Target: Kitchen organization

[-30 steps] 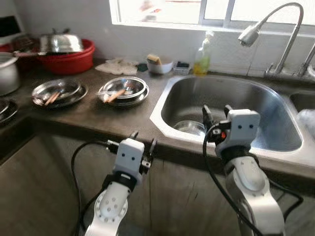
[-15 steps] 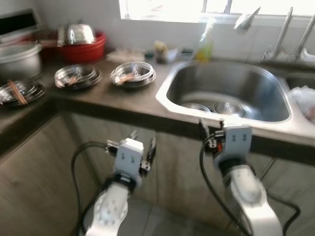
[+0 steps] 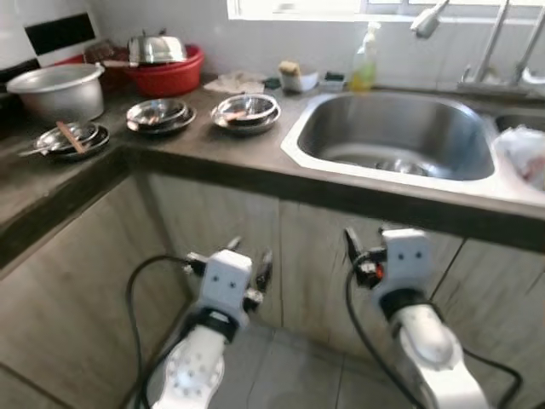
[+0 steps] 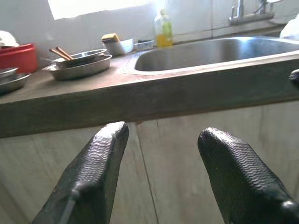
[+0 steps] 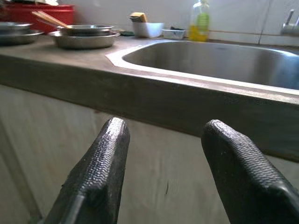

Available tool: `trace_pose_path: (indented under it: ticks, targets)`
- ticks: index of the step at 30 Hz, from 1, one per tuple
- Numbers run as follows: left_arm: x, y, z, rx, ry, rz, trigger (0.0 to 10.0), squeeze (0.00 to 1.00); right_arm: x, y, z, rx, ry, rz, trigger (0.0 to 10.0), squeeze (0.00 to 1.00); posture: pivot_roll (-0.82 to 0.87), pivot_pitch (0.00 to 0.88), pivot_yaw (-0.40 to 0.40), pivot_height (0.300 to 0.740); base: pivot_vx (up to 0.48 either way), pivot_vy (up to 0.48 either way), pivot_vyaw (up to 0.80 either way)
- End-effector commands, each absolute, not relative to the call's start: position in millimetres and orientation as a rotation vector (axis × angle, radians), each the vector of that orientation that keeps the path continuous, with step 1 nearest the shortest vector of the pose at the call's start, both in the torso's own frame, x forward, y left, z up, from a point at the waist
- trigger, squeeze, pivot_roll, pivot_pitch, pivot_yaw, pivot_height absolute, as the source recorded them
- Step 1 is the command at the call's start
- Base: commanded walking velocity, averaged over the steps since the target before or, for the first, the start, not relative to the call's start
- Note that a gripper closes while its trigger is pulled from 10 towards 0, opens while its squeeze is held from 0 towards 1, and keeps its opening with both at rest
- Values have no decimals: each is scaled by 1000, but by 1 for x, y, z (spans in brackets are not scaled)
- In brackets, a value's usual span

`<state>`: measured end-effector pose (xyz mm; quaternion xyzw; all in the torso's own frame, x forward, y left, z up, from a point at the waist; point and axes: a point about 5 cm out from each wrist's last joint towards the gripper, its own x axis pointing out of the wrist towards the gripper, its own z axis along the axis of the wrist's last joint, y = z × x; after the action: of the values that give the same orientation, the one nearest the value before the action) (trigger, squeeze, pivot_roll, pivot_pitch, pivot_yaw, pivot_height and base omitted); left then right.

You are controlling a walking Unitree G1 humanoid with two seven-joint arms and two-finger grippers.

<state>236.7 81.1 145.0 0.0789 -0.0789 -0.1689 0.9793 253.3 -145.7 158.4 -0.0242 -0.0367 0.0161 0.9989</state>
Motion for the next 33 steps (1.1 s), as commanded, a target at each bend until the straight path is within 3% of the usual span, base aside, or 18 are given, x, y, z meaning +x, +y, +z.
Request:
trace_pose_path:
  ticks: [1, 12, 33]
  targets:
    - [237, 89, 143, 175, -150, -319, 10000, 0, 254, -136, 161, -29, -95, 71, 10000, 0, 99, 51, 2, 740, -296, 0, 0]
    - [238, 90, 142, 180, -149, -320, 10000, 0, 256, -135, 160, -24, -89, 88, 10000, 0, 94, 42, 6, 740, -292, 0, 0]
    - [234, 87, 129, 129, -59, -328, 10000, 0, 250, -125, 147, -24, -23, 163, 10000, 0, 95, 53, -1, 740, 0, 0, 0]
